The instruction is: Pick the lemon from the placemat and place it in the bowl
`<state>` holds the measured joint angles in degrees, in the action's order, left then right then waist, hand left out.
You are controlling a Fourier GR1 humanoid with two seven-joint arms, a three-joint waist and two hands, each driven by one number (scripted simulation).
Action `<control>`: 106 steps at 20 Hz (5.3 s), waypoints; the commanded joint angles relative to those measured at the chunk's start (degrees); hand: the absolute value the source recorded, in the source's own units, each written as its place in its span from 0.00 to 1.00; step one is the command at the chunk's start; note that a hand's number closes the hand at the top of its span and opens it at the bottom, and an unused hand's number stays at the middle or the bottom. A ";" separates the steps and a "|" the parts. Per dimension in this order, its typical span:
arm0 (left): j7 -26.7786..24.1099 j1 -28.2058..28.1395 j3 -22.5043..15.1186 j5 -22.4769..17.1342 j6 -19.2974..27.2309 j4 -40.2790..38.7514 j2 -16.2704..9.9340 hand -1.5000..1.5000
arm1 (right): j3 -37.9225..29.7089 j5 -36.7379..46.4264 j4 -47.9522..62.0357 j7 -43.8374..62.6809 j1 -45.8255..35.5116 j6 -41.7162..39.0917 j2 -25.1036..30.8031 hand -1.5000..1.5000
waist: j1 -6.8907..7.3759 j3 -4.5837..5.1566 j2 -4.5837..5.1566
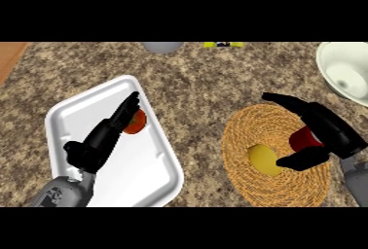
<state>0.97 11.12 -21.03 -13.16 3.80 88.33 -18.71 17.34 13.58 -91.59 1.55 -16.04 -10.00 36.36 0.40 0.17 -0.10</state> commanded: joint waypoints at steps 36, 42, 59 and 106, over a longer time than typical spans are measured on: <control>1.60 -3.40 6.30 5.13 -6.33 2.80 5.80 0.50 | 11.02 12.76 -16.05 38.39 -2.44 -32.14 -7.83 0.00 | -0.30 -0.19 0.08; 4.15 -4.03 6.91 8.10 -6.29 4.35 7.06 0.50 | 9.22 21.56 -11.84 29.22 1.64 -28.62 -6.99 0.00 | -0.35 -0.19 0.08; 0.42 -2.24 11.36 11.74 -10.32 -1.72 11.68 0.50 | 4.09 33.32 5.93 13.76 -0.53 -26.76 -13.36 0.00 | -0.32 -0.17 0.14; 3.45 -6.95 10.70 15.33 -13.33 5.34 14.72 0.50 | -34.34 28.97 24.80 -9.63 -19.81 -0.37 -0.34 1.00 | 0.64 -0.18 0.34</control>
<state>5.37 5.59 -8.84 0.89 -9.71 93.19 -4.74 -16.95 38.60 -74.93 -6.66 -31.58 -14.28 33.57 0.47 0.00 0.06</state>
